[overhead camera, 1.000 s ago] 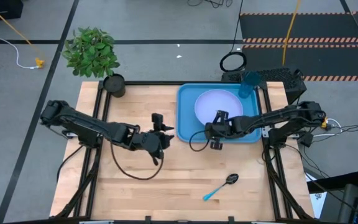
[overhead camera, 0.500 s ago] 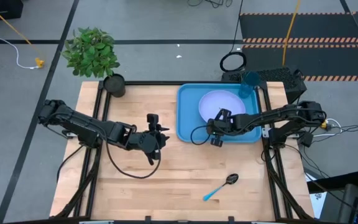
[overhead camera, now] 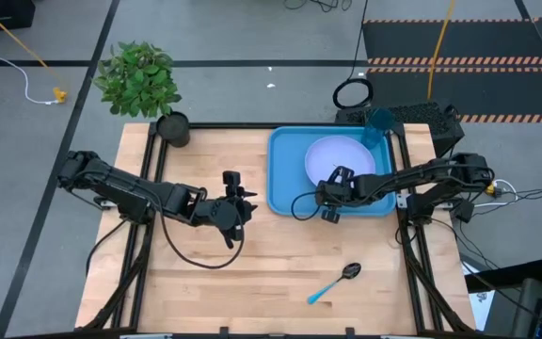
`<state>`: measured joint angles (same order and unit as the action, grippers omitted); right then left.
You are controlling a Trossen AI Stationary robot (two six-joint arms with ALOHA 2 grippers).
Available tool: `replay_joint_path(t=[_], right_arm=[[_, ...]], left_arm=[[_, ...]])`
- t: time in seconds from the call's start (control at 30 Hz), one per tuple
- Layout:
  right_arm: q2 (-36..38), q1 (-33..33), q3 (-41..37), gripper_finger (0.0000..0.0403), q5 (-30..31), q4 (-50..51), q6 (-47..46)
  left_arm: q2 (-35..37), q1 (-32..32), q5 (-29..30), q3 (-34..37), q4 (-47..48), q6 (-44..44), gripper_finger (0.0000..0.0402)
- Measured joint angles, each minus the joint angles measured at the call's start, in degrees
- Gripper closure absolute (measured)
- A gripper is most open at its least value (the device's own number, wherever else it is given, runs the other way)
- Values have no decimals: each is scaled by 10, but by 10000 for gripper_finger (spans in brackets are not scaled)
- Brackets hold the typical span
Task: Pick and place plate/cup/fork/spoon on tray
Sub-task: Put the purple plate on the blue tray to the bottom right of the blue cup, then put the brown fork on the blue tray to the left of the purple plate
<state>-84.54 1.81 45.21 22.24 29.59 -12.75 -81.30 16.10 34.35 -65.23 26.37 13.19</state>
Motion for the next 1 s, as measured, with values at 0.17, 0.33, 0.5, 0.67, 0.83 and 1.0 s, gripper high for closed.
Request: replay_joint_path(t=[0.17,0.33,0.5,0.67,0.83,1.0], right_arm=[[0,0,-12,392,0,-15,0],[0,0,-12,387,0,-18,-1],[0,0,-12,360,-3,-19,-3],[0,0,-12,324,-14,-20,-2],[32,-7,-1,296,-14,27,-7],[115,-30,4,276,-13,40,-13]], left_arm=[[0,0,0,0,-1,0,240],[0,0,0,0,-1,0,240],[0,0,0,0,-1,5,240],[0,0,0,0,-1,-12,240],[0,2,-40,0,27,-59,241],[-5,3,-122,25,91,-127,241]])
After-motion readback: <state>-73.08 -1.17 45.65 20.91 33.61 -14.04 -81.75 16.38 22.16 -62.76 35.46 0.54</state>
